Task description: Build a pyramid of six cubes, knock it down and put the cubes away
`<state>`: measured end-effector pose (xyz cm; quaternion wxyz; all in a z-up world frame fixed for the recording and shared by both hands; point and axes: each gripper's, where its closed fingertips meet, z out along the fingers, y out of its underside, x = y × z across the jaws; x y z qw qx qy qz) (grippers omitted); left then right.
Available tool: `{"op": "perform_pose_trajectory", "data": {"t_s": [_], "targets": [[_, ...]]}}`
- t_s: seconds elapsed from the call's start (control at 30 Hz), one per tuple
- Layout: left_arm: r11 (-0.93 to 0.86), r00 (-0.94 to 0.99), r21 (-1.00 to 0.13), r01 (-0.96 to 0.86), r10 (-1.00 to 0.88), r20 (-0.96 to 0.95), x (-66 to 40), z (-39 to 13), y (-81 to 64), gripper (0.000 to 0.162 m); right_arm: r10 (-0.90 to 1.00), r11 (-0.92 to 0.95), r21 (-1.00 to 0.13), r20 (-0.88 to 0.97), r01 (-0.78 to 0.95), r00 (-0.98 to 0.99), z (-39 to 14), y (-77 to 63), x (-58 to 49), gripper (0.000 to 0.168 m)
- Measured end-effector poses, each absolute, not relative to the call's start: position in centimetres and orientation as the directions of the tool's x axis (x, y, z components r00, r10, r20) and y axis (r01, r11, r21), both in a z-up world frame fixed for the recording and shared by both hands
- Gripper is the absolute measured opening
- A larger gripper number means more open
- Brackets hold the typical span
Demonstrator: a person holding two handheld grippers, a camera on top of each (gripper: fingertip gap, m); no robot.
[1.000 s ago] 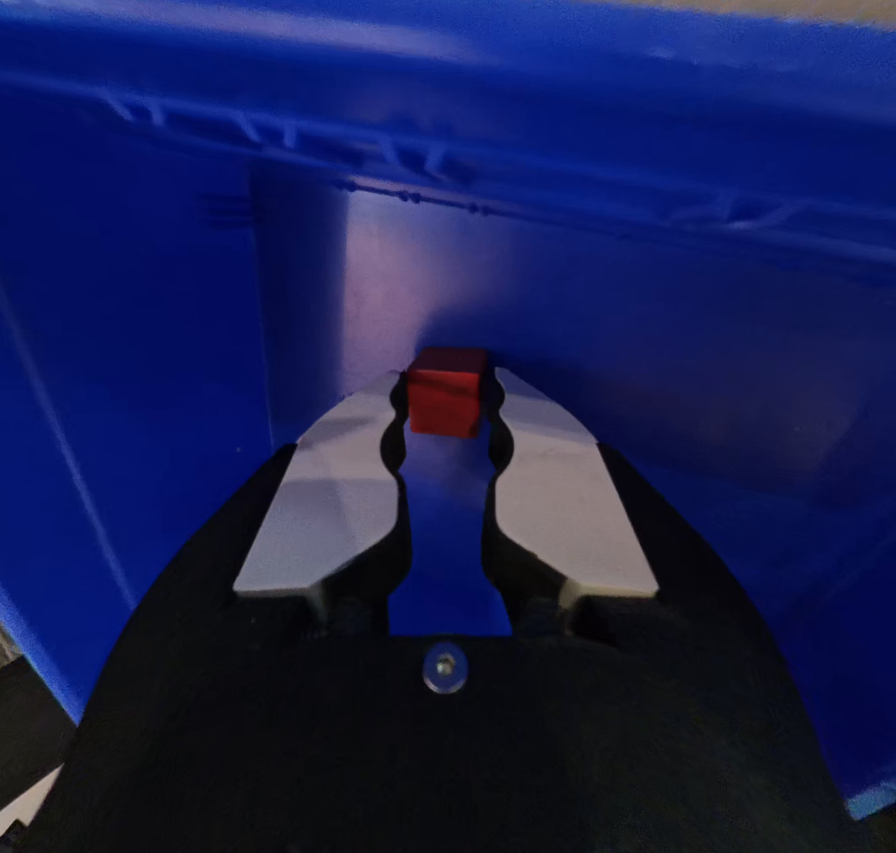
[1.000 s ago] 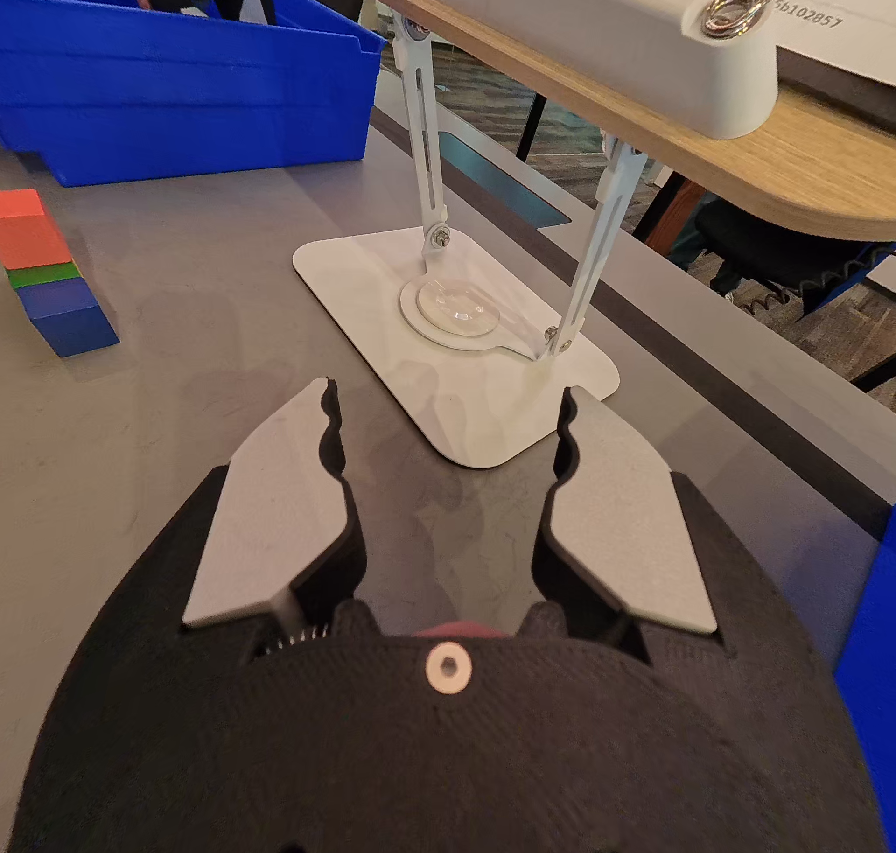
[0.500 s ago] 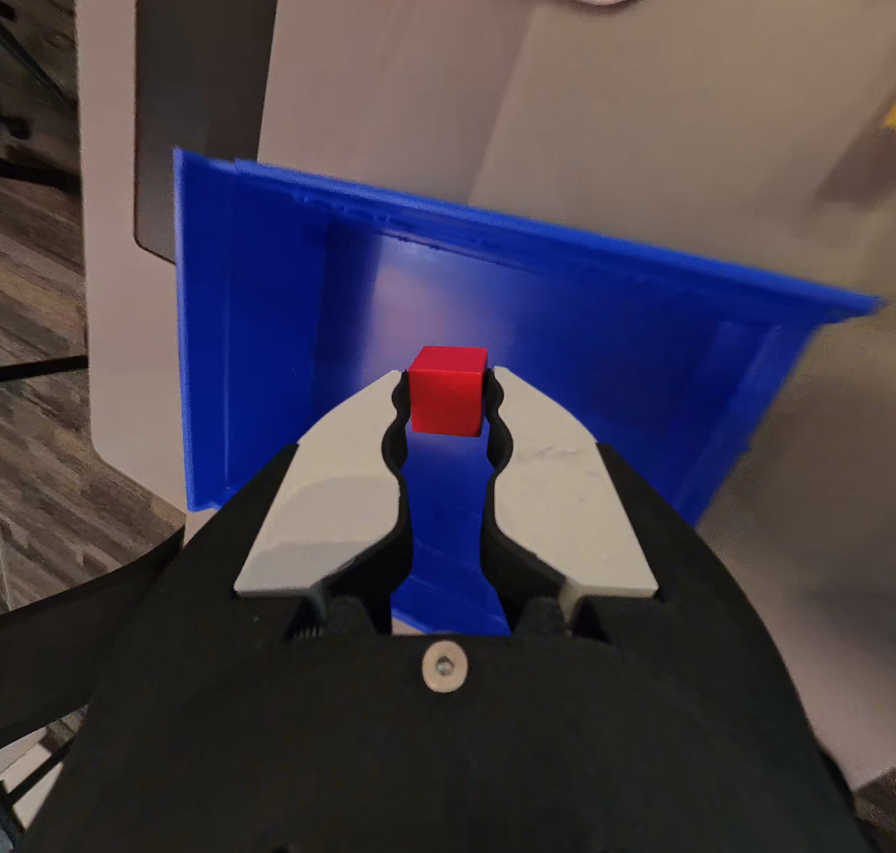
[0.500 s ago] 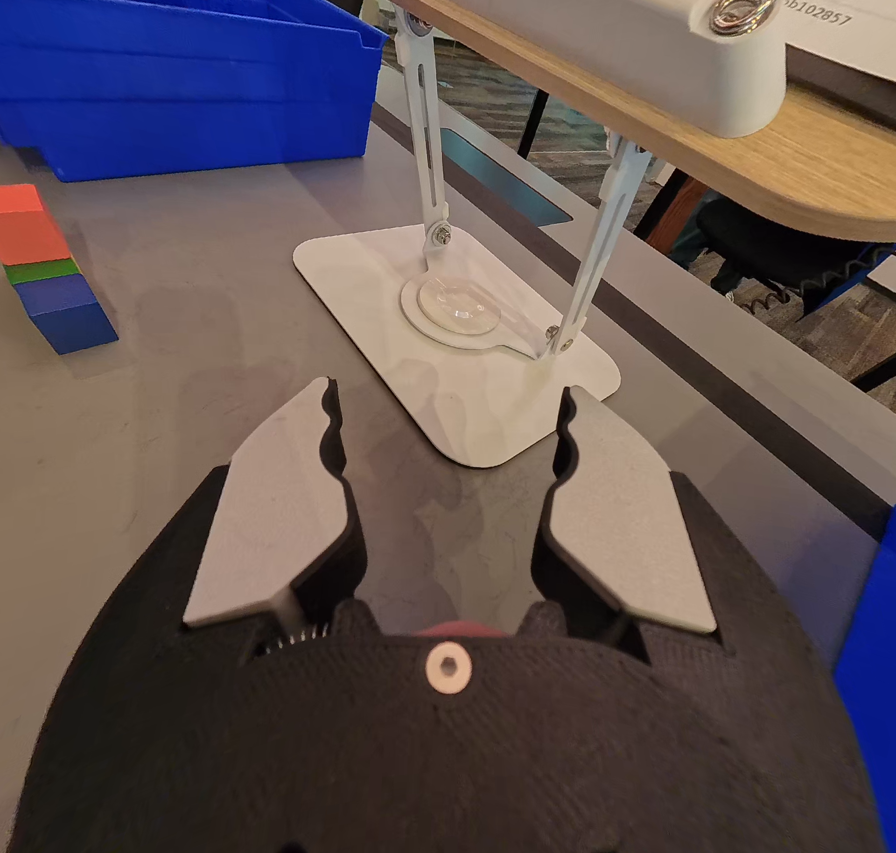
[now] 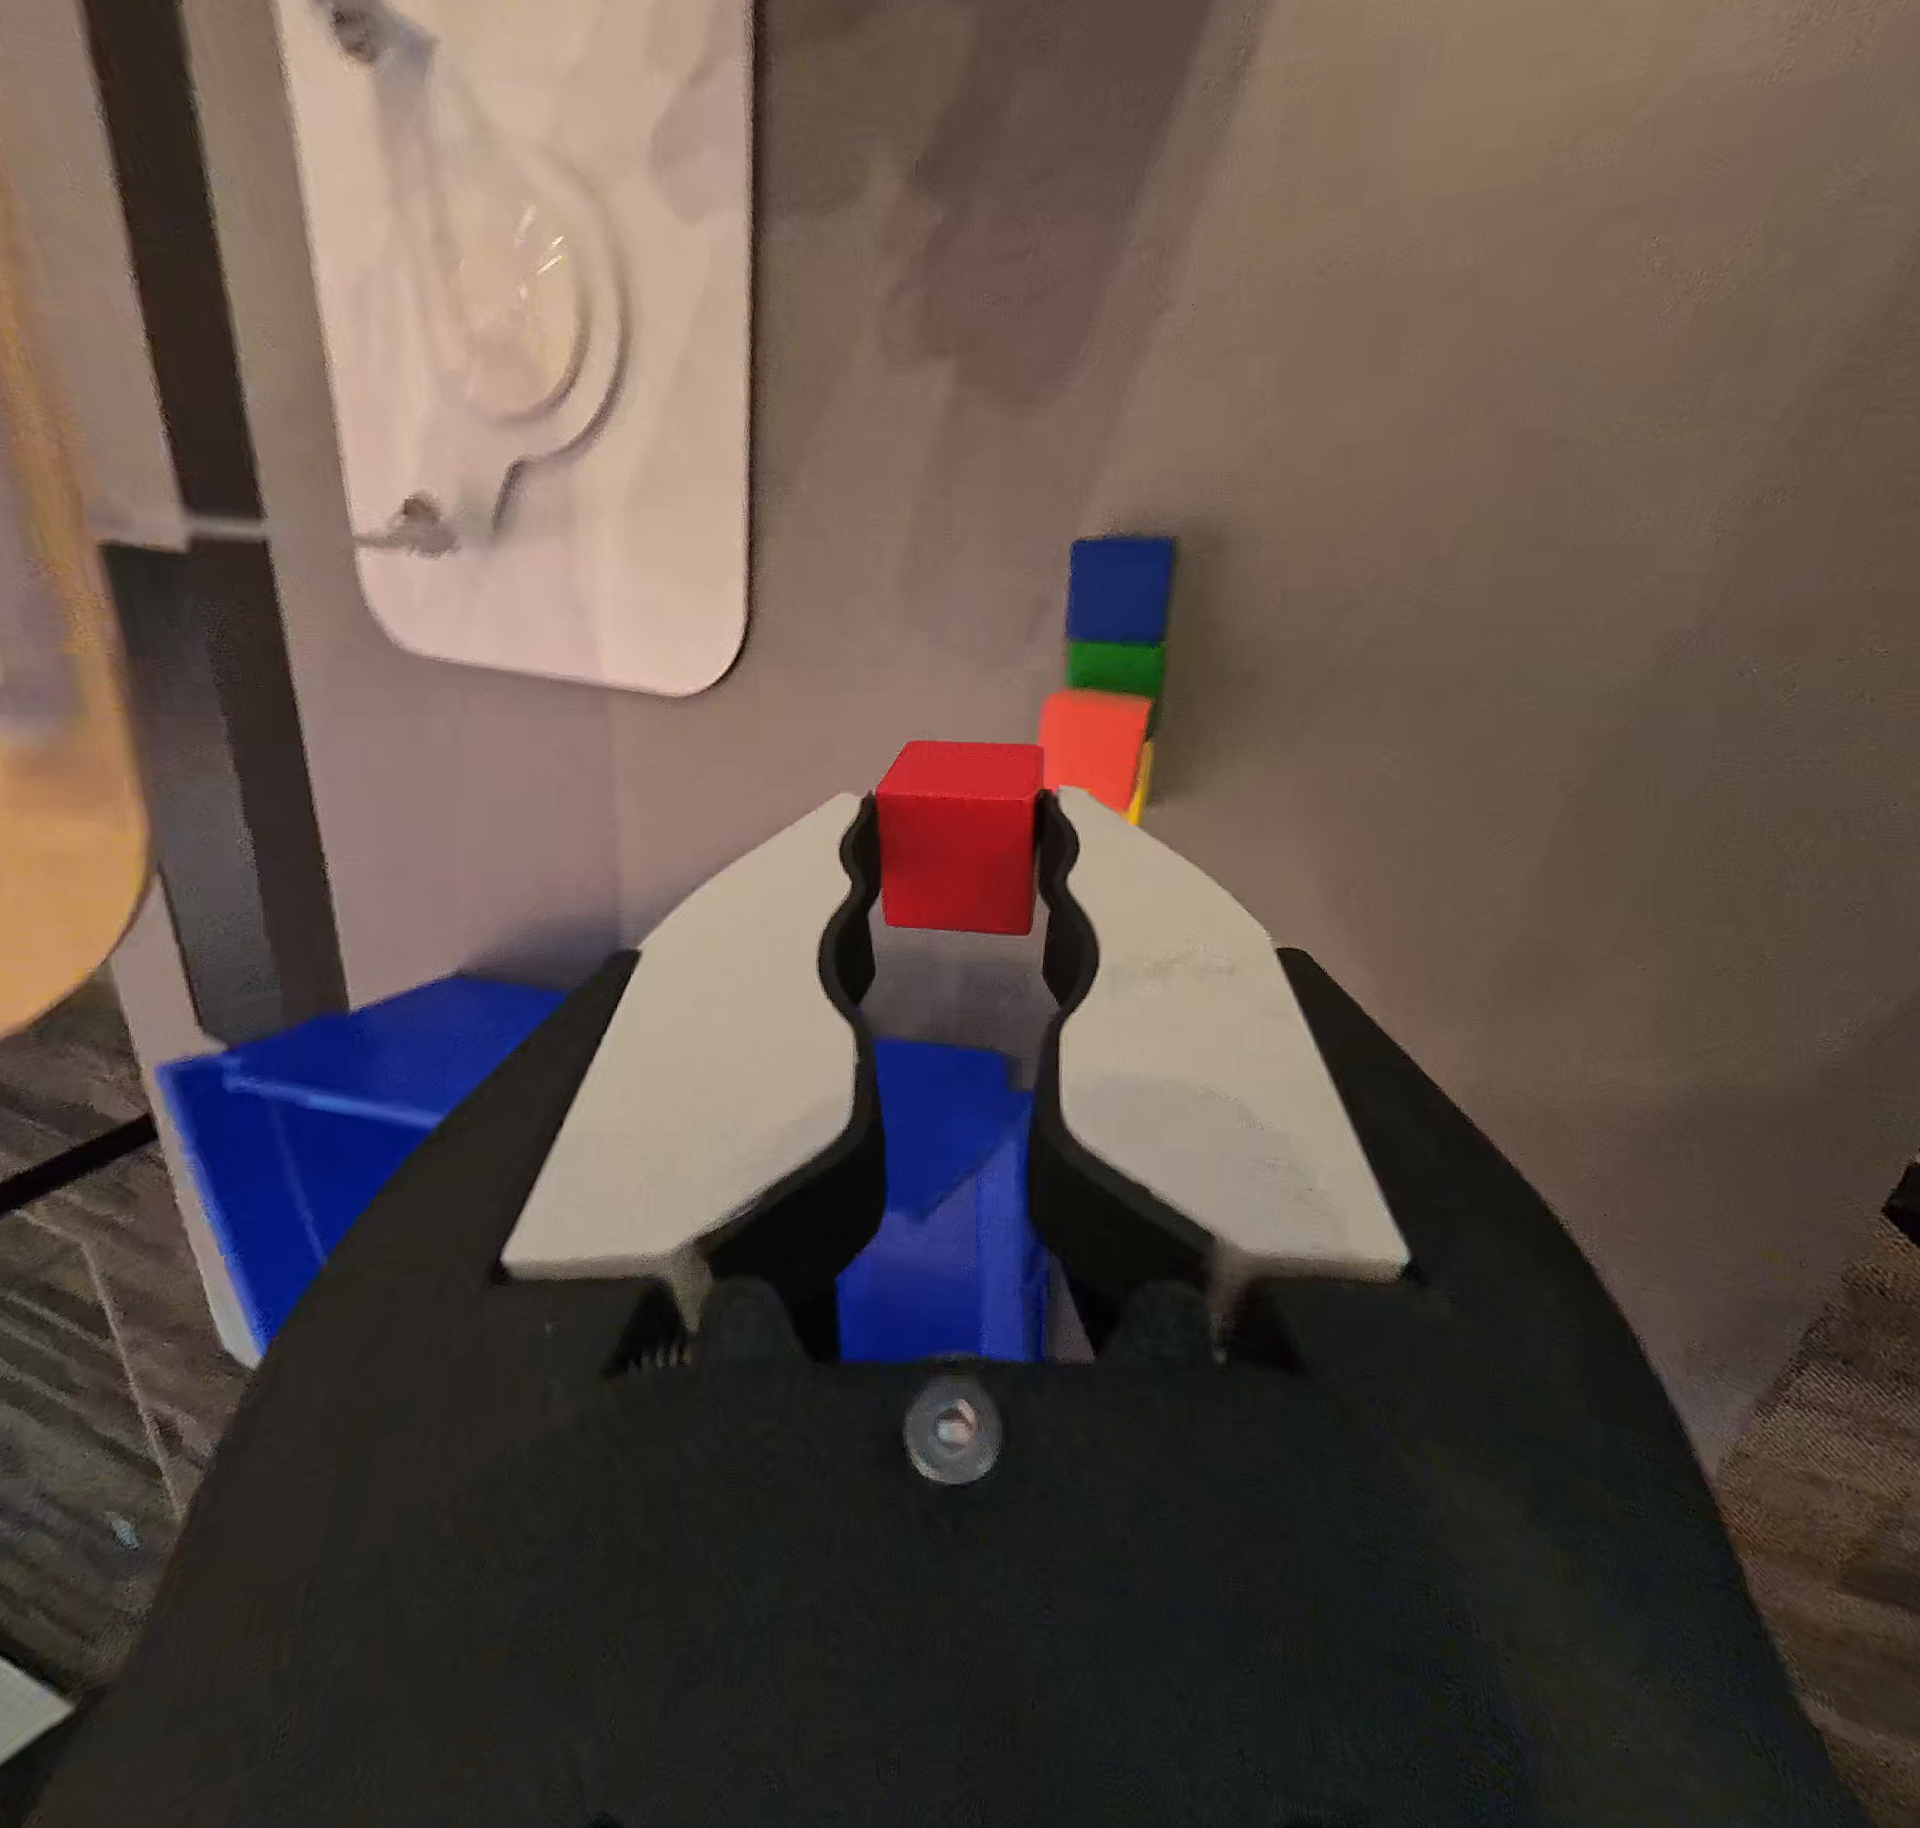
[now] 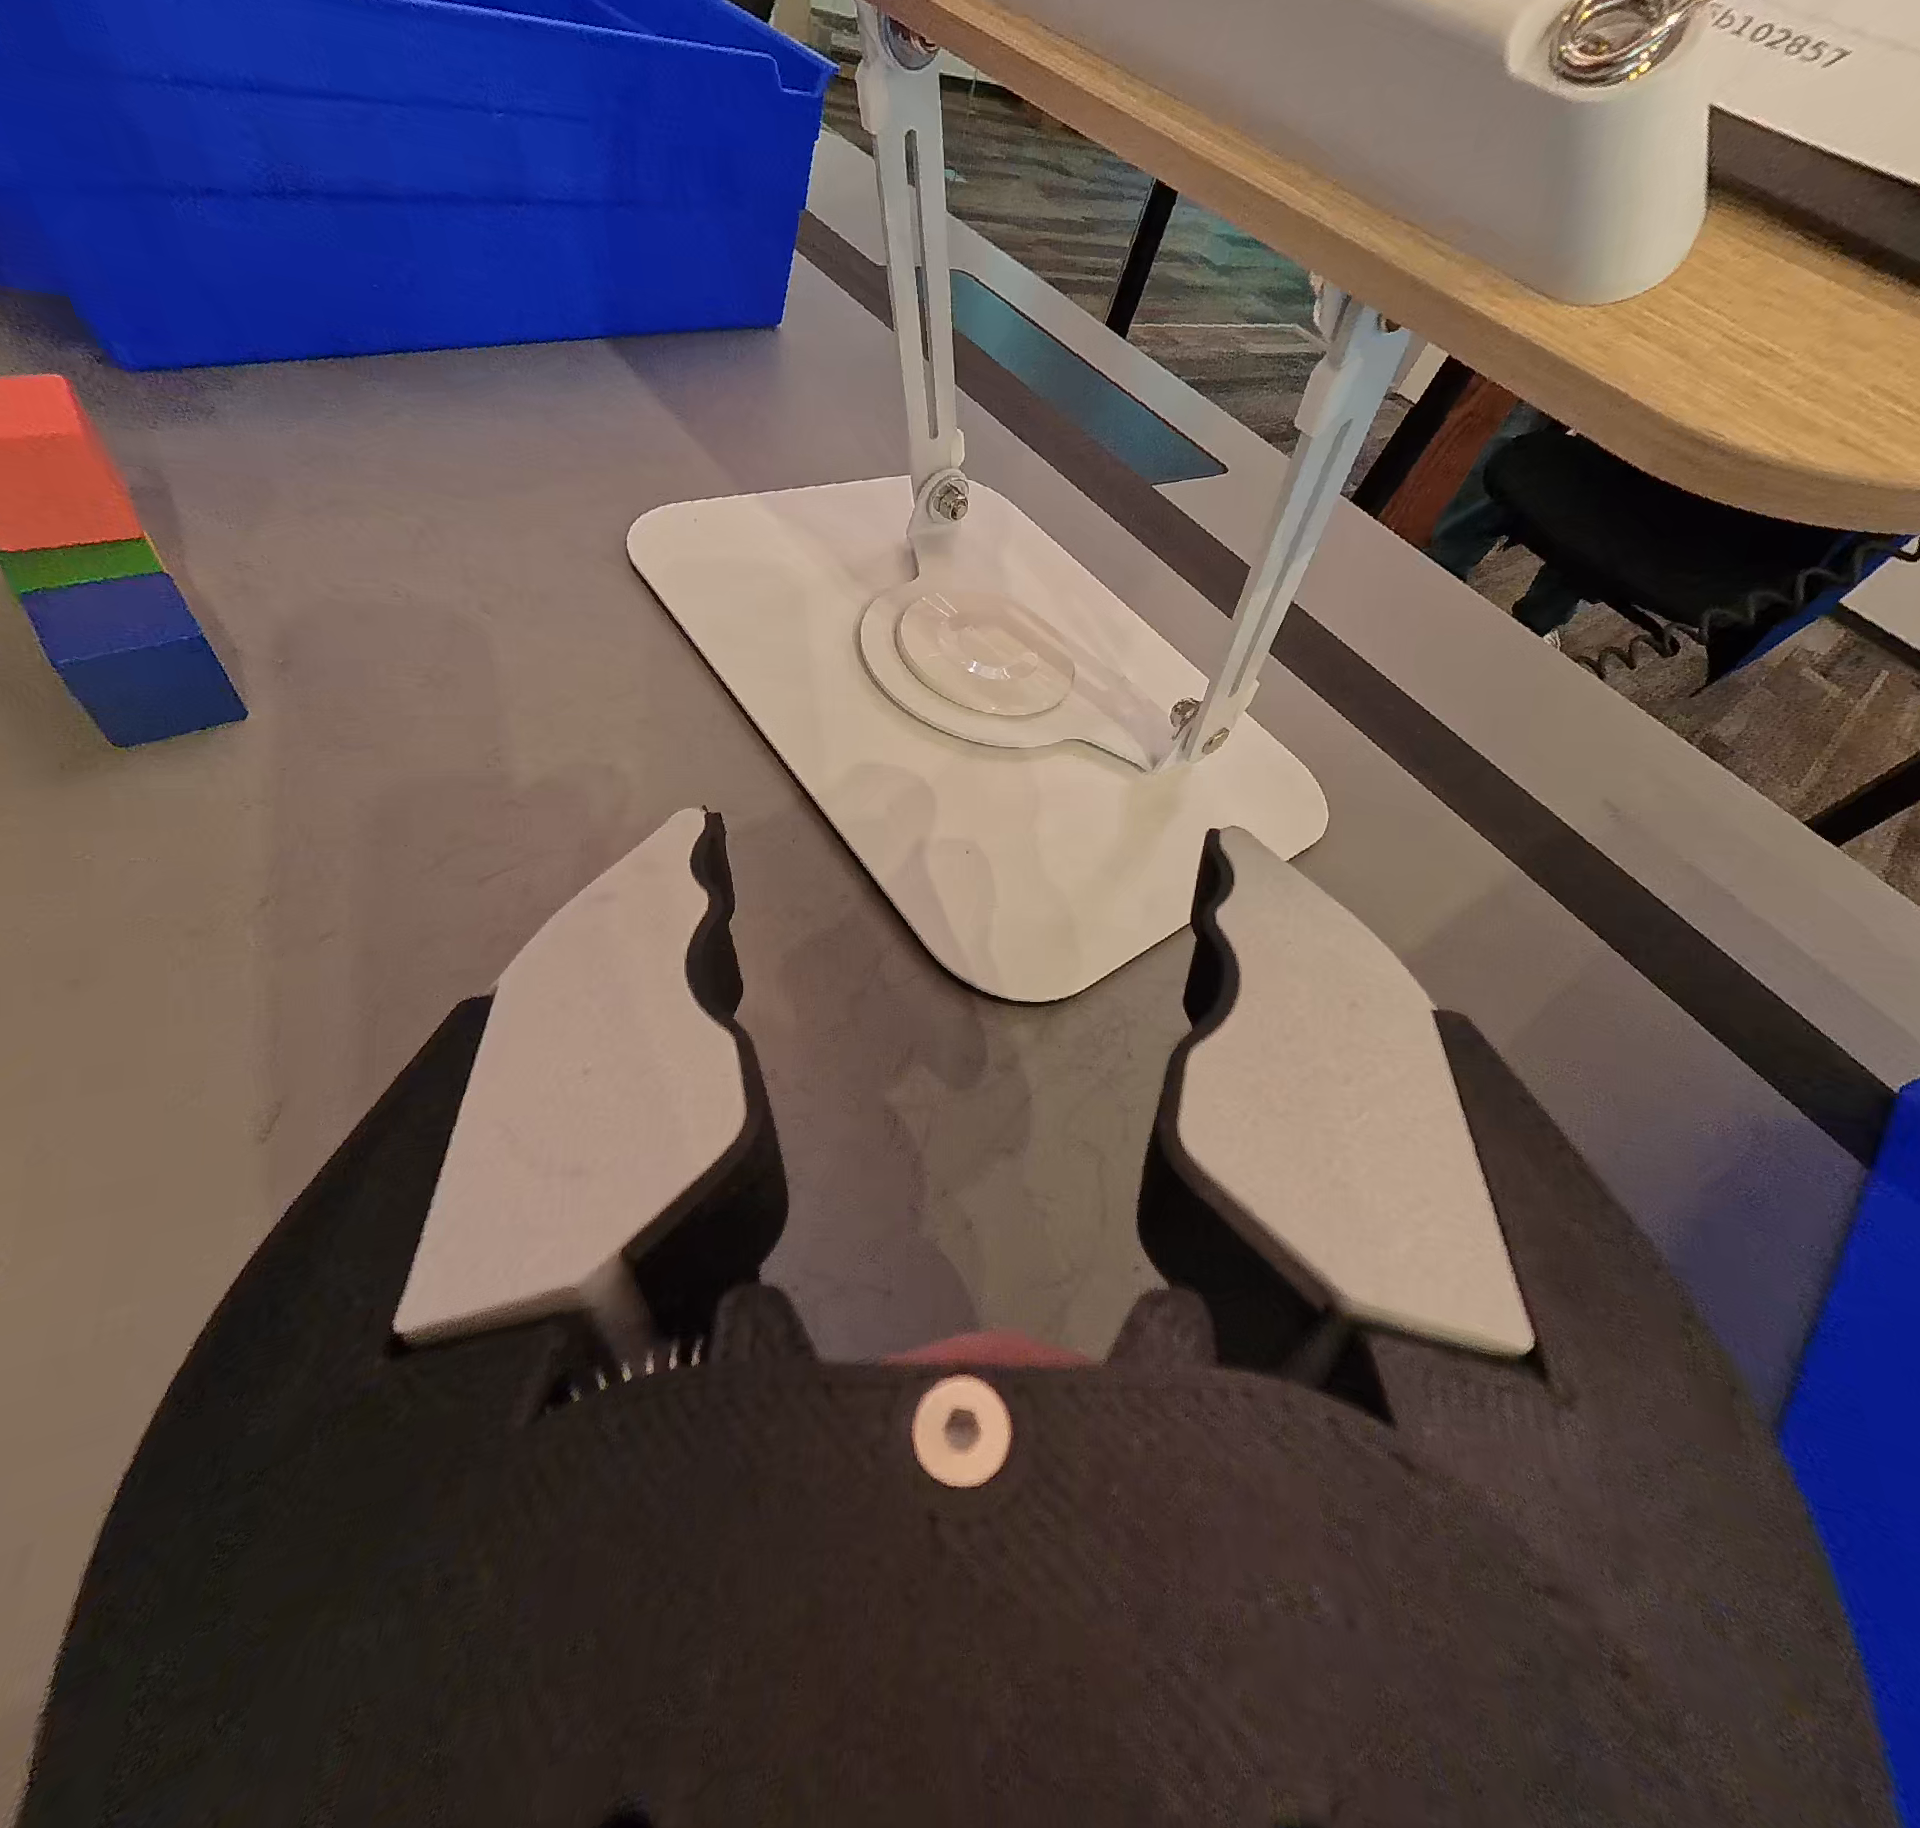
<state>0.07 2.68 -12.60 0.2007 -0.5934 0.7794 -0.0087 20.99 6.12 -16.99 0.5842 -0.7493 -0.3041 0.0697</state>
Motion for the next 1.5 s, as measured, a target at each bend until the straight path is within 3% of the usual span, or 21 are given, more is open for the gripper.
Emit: {"op": "perform_pose_trajectory", "data": {"t_s": [0.1, 0.47, 1.23, 1.5], "targets": [[0.305, -0.239, -0.273, -0.913, -0.938, -0.25, 2.3, -14.1, 1.0, 0.028, 0.537, -0.133, -0.918, 0.251, 0.375, 0.805, -17.0, 6.1, 21.0, 0.085], [0.292, -0.253, -0.19, -0.937, -0.946, -0.203, 3.6, -18.6, 0.7, 0.028, 0.545, -0.133, -0.916, 0.251, 0.377, 0.8, -17.1, 6.1, 20.7, 0.085], [0.288, -0.264, -0.13, -0.949, -0.949, -0.173, 2.4, -20.7, 0.9, 0.028, 0.548, -0.134, -0.915, 0.252, 0.381, 0.797, -17.1, 6.1, 20.6, 0.085], [0.272, -0.248, -0.159, -0.949, -0.956, -0.157, 2.2, -20.2, 0.8, 0.041, 0.549, -0.134, -0.914, 0.254, 0.383, 0.797, -17.1, 6.1, 20.6, 0.085]]}}
